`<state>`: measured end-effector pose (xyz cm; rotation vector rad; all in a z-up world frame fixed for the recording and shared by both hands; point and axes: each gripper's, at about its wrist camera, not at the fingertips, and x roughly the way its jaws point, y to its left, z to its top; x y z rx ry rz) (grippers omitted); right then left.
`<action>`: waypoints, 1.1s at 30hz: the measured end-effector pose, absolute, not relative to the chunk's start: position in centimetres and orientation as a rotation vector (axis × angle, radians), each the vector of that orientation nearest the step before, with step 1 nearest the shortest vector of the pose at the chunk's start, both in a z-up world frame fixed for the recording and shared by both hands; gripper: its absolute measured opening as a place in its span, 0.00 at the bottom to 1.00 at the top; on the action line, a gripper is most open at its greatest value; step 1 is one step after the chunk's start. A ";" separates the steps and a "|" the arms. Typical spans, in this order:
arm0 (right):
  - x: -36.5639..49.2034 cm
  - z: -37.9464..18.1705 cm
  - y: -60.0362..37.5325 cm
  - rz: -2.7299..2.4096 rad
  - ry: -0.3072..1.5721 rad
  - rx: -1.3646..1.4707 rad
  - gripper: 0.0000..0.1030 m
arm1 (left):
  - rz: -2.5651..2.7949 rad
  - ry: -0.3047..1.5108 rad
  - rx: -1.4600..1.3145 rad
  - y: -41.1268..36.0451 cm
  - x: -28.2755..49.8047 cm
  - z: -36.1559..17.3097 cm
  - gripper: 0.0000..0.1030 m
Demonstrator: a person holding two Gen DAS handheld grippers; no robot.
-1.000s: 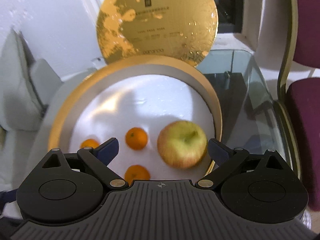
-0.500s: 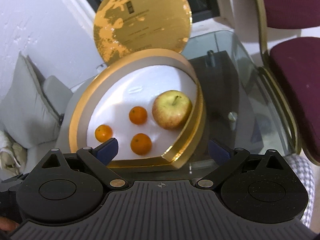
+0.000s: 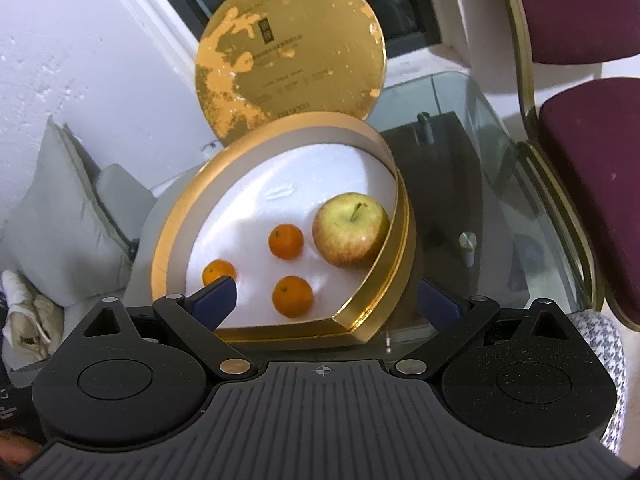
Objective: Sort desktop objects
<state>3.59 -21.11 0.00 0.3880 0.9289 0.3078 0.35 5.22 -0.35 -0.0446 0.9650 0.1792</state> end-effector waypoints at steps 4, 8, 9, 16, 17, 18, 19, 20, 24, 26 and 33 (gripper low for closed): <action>3.5 0.2 -21.3 0.303 0.919 0.393 0.96 | 0.173 0.970 -0.043 5.1 0.3 -0.5 0.99; 3.4 0.1 -21.3 0.299 0.924 0.391 0.96 | 0.173 0.974 -0.038 5.0 0.2 -0.8 0.99; 3.4 0.1 -21.3 0.299 0.925 0.390 0.96 | 0.173 0.975 -0.036 4.9 0.1 -0.9 0.99; 2.2 0.2 -20.9 0.309 0.924 0.372 0.96 | 0.144 0.969 -0.004 3.9 -0.8 -1.1 0.99; 2.0 0.2 -20.9 0.311 0.925 0.370 0.96 | 0.143 0.963 -0.003 3.9 -0.9 -0.9 0.99; 1.8 0.2 -20.9 0.311 0.926 0.367 0.96 | 0.143 0.957 -0.002 3.8 -1.0 -0.8 0.99; 1.6 0.2 -20.9 0.313 0.929 0.363 0.96 | 0.143 0.951 -0.002 3.8 -1.0 -0.6 0.99; 1.5 0.2 -20.9 0.314 0.931 0.360 0.96 | 0.143 0.945 -0.001 3.8 -1.0 -0.4 0.99; 1.2 0.4 -21.1 0.308 0.920 0.366 0.97 | 0.142 0.931 0.009 3.5 -1.0 0.1 0.99; 1.2 0.6 -21.2 0.307 0.914 0.366 0.97 | 0.131 0.920 0.008 3.4 -1.2 0.1 0.99; 1.6 -0.1 -20.9 0.308 0.934 0.364 0.98 | 0.132 0.959 -0.005 3.7 -0.4 -1.0 0.99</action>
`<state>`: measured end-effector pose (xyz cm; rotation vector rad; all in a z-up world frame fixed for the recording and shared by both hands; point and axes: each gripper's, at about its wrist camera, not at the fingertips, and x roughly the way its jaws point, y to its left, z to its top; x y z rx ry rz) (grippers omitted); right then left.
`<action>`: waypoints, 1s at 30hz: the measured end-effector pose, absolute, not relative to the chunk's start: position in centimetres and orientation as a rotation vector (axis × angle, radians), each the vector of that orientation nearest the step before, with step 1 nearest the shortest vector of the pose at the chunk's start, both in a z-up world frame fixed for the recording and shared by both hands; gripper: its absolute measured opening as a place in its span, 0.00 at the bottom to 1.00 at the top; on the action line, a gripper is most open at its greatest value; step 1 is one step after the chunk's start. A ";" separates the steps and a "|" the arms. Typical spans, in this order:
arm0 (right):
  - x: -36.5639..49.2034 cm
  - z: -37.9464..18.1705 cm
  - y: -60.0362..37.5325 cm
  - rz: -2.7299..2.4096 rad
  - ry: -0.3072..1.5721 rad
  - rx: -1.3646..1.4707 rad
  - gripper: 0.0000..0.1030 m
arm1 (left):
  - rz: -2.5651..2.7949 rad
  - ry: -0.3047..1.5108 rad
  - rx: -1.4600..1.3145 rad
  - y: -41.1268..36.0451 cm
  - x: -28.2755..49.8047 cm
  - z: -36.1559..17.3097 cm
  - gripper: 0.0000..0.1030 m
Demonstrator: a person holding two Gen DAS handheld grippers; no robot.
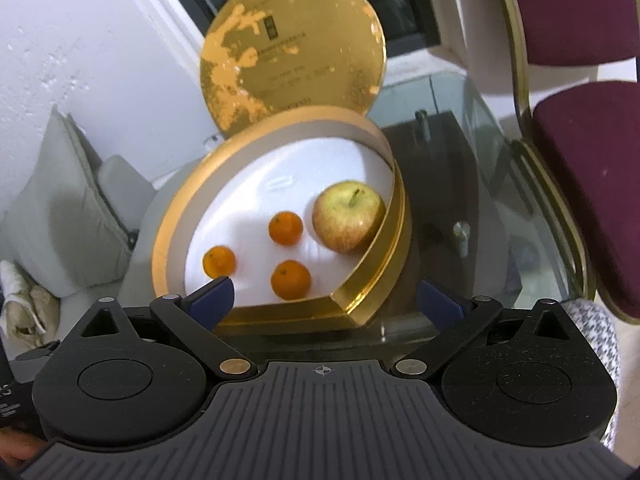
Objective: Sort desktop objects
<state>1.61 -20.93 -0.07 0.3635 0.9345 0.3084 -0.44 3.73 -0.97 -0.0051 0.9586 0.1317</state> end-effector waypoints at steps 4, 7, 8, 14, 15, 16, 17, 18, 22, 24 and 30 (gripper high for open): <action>2.0 -0.1 -20.7 0.305 0.939 0.352 0.98 | 0.131 0.953 -0.012 4.0 -0.2 -0.7 0.99; 2.1 -0.1 -20.4 0.308 0.934 0.347 0.98 | 0.128 0.954 -0.008 3.9 -0.2 -0.7 0.99; 2.1 -0.1 -20.4 0.309 0.932 0.345 0.98 | 0.128 0.955 -0.005 3.8 -0.1 -0.6 0.99; 2.0 0.0 -20.3 0.314 0.926 0.339 0.98 | 0.121 0.949 0.002 3.3 0.0 -0.3 0.99; 2.0 0.1 -20.3 0.313 0.925 0.338 0.98 | 0.120 0.949 0.004 3.3 0.0 -0.2 0.99; 2.0 0.1 -20.3 0.313 0.923 0.337 0.98 | 0.120 0.948 0.006 3.2 0.0 -0.2 0.99; 2.0 0.1 -20.4 0.313 0.922 0.338 0.98 | 0.120 0.949 0.008 3.1 0.1 -0.2 0.99; 1.9 0.1 -20.4 0.313 0.921 0.339 0.98 | 0.121 0.950 0.009 3.1 0.1 -0.2 0.99; 2.0 0.0 -20.5 0.312 0.919 0.343 0.98 | 0.123 0.956 0.009 3.1 0.2 -0.3 0.99; 2.0 -0.1 -20.5 0.311 0.919 0.345 0.98 | 0.125 0.960 0.008 3.2 0.3 -0.4 0.99; 2.2 -0.2 -20.4 0.308 0.923 0.341 0.98 | 0.118 0.966 0.007 3.1 0.6 -0.4 0.99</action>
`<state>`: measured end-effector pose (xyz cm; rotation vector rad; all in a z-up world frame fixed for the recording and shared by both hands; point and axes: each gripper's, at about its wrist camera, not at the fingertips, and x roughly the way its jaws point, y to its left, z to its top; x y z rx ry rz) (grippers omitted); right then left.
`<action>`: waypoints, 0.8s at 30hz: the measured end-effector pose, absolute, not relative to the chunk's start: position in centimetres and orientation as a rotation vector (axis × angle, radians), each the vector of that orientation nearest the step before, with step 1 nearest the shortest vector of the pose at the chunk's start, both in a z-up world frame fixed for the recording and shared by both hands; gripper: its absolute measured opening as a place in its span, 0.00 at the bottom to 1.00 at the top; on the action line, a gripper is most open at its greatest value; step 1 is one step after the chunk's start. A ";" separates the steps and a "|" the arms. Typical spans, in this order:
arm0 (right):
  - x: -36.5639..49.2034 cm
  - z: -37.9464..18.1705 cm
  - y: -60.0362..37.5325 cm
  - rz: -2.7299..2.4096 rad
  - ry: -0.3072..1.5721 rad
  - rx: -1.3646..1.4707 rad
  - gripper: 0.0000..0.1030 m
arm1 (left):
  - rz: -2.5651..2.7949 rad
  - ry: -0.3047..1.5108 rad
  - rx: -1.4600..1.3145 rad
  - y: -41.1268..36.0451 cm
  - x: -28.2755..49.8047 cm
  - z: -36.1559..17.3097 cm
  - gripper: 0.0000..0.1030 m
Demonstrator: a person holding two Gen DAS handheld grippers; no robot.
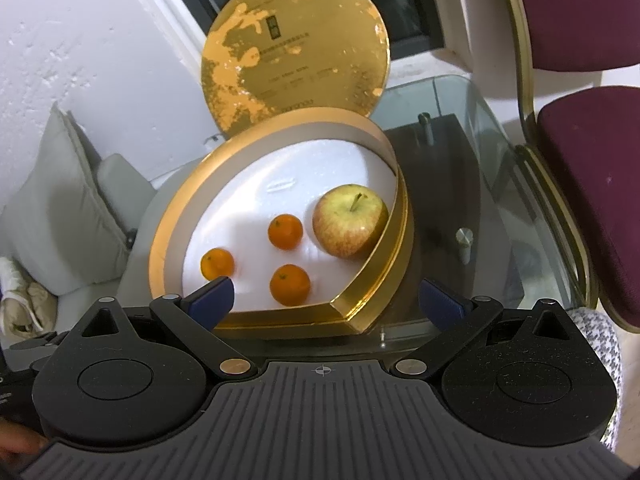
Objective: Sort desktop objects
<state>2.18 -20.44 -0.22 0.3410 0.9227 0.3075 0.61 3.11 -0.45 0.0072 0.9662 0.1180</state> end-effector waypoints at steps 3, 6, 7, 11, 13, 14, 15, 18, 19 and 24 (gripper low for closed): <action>2.4 -0.3 -20.3 0.308 0.924 0.332 0.99 | 0.114 0.970 0.005 3.2 0.8 -0.5 0.99; 2.7 -0.4 -20.2 0.310 0.928 0.328 0.99 | 0.109 0.978 0.000 3.5 1.2 -0.6 0.99; 2.9 -0.5 -20.2 0.309 0.929 0.327 0.99 | 0.108 0.980 -0.003 3.7 1.4 -0.5 0.99; 4.0 0.1 -20.5 0.295 0.913 0.321 0.99 | 0.111 0.962 -0.009 4.7 2.3 0.5 0.99; 4.7 0.8 -20.8 0.290 0.895 0.318 0.99 | 0.110 0.941 0.001 5.3 2.9 1.5 0.99; 5.1 1.3 -21.0 0.290 0.883 0.314 0.99 | 0.114 0.926 0.015 5.7 3.3 2.1 0.99; 5.6 1.9 -21.2 0.289 0.868 0.308 0.99 | 0.119 0.909 0.030 6.2 3.7 2.8 0.99; 7.3 4.1 -21.7 0.283 0.803 0.293 0.99 | 0.153 0.850 0.072 7.5 5.0 4.6 0.99; 7.8 4.9 -21.9 0.281 0.774 0.293 1.00 | 0.167 0.834 0.083 8.0 5.4 5.1 0.99; 10.4 7.3 -22.4 0.284 0.673 0.310 1.00 | 0.227 0.800 0.142 9.9 8.3 6.0 0.99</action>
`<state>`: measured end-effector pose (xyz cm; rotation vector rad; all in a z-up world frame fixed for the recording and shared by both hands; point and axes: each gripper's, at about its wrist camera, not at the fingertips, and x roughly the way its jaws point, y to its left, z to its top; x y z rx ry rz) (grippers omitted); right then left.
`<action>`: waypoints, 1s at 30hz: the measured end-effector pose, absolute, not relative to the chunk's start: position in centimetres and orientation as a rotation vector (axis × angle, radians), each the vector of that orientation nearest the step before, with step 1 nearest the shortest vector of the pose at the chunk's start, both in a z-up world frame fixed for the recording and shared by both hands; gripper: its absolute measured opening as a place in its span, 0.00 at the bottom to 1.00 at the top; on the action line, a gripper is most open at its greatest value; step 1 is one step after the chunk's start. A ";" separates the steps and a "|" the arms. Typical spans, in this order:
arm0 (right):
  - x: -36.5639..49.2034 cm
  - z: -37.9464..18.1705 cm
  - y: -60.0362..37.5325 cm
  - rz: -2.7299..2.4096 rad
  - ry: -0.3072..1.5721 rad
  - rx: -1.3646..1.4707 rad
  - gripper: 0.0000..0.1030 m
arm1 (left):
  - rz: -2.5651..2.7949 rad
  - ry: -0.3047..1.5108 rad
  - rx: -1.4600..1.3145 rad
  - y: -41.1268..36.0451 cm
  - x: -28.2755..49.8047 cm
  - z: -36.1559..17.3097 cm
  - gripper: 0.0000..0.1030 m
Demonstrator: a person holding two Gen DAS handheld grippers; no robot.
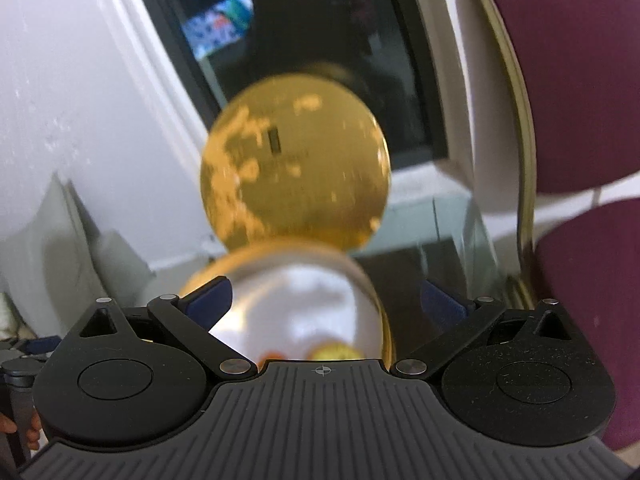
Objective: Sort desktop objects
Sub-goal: 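Reach both grippers to the upright gold lid and grasp its rim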
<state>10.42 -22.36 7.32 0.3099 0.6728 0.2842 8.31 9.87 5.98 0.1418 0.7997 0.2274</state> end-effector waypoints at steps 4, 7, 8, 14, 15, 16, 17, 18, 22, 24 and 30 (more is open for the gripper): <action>12.8 8.3 -22.1 0.264 0.642 0.274 1.00 | 0.229 0.825 0.195 10.5 10.8 6.0 0.99; 15.0 9.7 -22.1 0.270 0.627 0.246 1.00 | 0.171 0.843 0.229 10.6 12.8 6.9 0.99; 15.6 10.3 -22.1 0.270 0.612 0.242 1.00 | 0.156 0.846 0.235 10.6 13.6 7.3 0.99; 21.0 12.7 -22.4 0.248 0.525 0.271 1.00 | 0.124 0.840 0.212 12.0 20.1 8.0 0.99; 22.1 12.7 -22.4 0.238 0.509 0.274 1.00 | 0.146 0.837 0.194 12.3 21.5 7.7 0.99; 23.2 12.5 -22.2 0.228 0.495 0.276 1.00 | 0.160 0.820 0.169 12.6 22.8 7.3 0.99; 24.3 12.2 -22.1 0.218 0.480 0.279 1.00 | 0.163 0.796 0.133 12.9 24.2 6.6 0.99; 25.5 11.8 -22.0 0.212 0.465 0.281 1.00 | 0.162 0.772 0.092 13.3 25.5 5.9 0.99; 30.2 8.7 -21.1 0.198 0.430 0.265 1.00 | 0.119 0.678 -0.092 14.8 29.2 2.5 0.99; 32.4 6.5 -20.4 0.200 0.415 0.227 1.00 | 0.112 0.659 -0.180 15.6 31.0 0.3 0.99; 37.5 0.1 -19.3 0.205 0.443 0.190 1.00 | 0.102 0.697 -0.313 16.7 34.8 -5.2 0.99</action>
